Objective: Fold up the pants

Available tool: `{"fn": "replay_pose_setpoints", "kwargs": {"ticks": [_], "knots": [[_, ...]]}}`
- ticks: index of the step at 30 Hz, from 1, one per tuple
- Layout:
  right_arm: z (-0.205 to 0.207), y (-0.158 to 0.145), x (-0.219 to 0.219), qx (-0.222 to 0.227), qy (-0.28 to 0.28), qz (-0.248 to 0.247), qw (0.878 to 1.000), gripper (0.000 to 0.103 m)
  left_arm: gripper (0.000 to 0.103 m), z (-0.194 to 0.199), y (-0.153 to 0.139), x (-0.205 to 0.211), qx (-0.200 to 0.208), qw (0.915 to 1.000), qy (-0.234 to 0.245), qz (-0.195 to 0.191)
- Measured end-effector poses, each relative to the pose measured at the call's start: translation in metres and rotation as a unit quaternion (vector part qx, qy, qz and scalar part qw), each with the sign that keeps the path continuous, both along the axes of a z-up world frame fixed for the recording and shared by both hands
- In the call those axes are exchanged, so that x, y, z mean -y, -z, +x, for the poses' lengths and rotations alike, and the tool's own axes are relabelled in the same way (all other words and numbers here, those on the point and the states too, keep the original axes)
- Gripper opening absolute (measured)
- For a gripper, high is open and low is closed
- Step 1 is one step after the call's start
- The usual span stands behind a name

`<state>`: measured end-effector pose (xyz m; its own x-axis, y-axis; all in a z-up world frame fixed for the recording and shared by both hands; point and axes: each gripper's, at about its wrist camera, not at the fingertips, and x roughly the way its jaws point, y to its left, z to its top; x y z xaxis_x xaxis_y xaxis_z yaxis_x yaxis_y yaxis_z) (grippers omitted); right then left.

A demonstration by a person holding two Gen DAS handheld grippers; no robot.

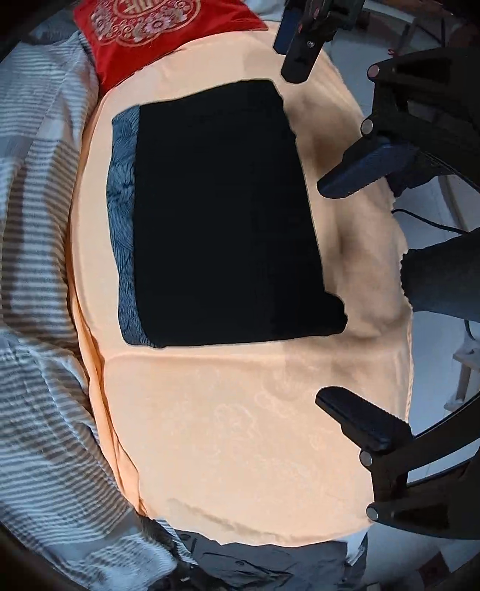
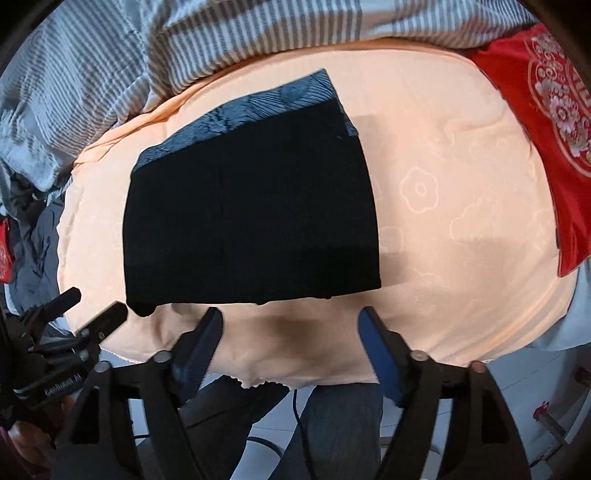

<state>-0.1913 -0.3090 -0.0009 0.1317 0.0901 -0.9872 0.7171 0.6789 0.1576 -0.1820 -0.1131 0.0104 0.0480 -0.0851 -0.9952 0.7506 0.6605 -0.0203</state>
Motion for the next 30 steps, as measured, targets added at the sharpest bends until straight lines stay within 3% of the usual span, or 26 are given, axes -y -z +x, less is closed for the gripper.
{"fn": "replay_pose_setpoints", "kwargs": {"ticks": [14,16,30], "knots": [[0.02,-0.024,-0.007,-0.015,-0.02,-0.05,0.998,0.089,0.102,0.003,-0.023,0.005,0.012,0.9997,-0.022,-0.001],[0.022,-0.025,-0.008,-0.019,-0.022,-0.053,0.998,0.102,0.102,0.004,-0.024,0.006,0.011,0.9996,-0.025,0.0],[0.027,-0.026,-0.008,-0.035,-0.024,-0.042,0.998,0.103,0.102,0.005,-0.022,0.009,-0.003,0.9995,-0.028,0.016]]}}
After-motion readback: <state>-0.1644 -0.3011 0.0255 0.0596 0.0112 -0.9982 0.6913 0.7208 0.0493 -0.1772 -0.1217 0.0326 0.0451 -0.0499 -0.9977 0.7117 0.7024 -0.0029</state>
